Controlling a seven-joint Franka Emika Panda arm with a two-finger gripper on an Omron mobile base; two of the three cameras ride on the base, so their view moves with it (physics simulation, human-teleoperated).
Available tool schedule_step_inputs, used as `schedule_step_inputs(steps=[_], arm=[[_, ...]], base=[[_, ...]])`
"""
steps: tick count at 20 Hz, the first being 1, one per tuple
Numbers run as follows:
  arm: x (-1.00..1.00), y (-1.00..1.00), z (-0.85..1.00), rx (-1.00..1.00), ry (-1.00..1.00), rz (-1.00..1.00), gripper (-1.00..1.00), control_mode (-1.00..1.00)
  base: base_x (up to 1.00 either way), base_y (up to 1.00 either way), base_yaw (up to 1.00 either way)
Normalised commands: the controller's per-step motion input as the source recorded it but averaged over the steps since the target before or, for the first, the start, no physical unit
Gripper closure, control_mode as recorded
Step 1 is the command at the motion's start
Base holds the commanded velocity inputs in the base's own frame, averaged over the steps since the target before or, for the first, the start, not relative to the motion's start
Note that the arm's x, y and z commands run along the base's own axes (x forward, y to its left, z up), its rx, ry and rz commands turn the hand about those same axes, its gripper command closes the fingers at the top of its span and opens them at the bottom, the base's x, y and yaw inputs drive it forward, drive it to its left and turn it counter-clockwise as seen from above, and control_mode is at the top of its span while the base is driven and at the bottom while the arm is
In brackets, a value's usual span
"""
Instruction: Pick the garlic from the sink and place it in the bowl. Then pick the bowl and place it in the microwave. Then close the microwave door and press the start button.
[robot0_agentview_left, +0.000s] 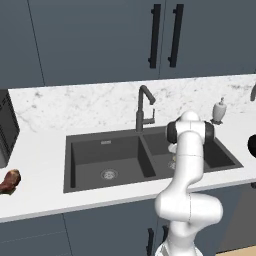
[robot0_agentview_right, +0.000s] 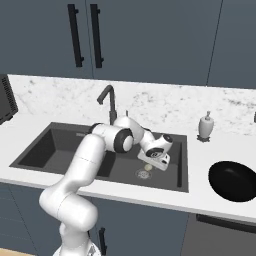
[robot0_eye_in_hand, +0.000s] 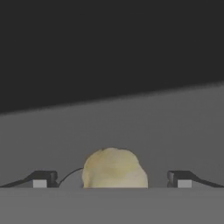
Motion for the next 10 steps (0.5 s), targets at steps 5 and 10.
schedule_step_inputs(steps=[5, 10], arm=[[0.24, -0.09, -0.28, 0.0, 0.0, 0.0, -1.0, -1.0], [-0.18, 0.08, -0.09, 0.0, 0.0, 0.0, -1.0, -1.0]], base=[[0.0, 0.0, 0.0], [0.0, 0.0, 0.0]])
